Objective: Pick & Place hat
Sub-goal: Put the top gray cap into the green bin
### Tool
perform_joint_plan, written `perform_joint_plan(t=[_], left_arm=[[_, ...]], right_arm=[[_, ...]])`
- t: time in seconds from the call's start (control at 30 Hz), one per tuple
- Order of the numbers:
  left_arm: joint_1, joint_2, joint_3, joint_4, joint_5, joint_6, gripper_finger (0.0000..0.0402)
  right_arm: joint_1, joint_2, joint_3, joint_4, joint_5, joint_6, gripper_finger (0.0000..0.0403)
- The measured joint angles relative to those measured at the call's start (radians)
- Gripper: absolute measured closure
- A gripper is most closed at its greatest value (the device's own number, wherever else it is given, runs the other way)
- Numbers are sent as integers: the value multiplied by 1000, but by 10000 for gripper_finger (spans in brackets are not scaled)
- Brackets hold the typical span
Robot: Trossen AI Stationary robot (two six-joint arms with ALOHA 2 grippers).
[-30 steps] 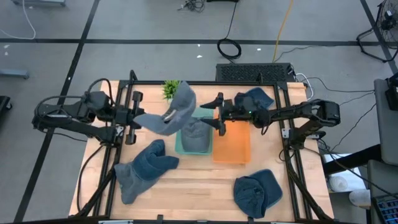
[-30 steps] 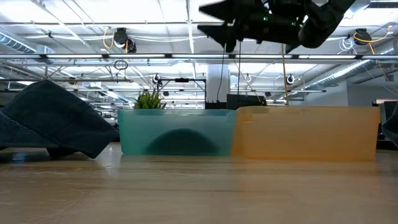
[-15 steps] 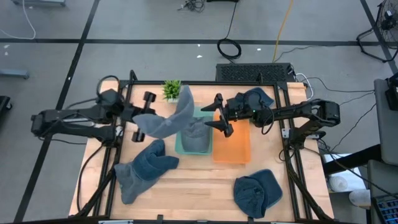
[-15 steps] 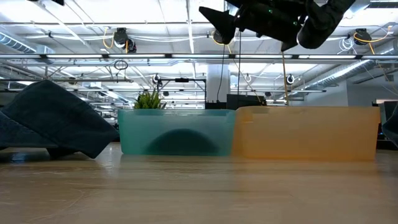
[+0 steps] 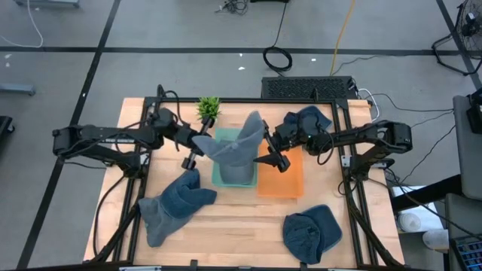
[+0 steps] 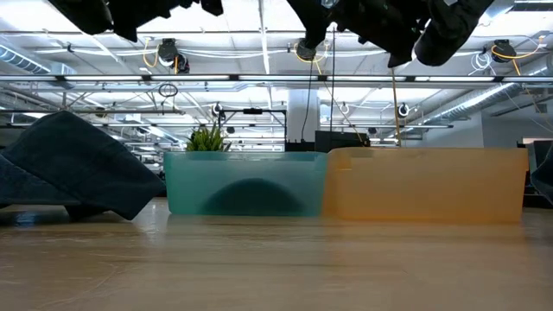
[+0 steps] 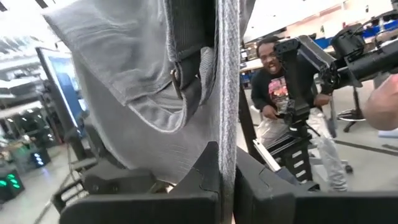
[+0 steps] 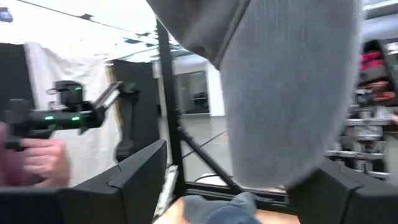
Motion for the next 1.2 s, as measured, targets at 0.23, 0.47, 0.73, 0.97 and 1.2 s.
perform_joint_plan(t=[0.23,0.47,0.73,0.97,1.2], left_arm=[[-1,21,2,-39,-21,-14,395],[9,19,2,-107,-24,-26,395],[9,19,2,-104,-41,-24,395],[36,19,2,-103,-57,-118,339],[78,-19,1,-138,-59,-201,272]], right_arm=[[17,0,0,19,0,48,128],[14,0,0,21,-1,93,175],[14,0,0,16,-1,94,299],[14,0,1,16,2,95,395],[-12,-16,1,17,-45,128,400]])
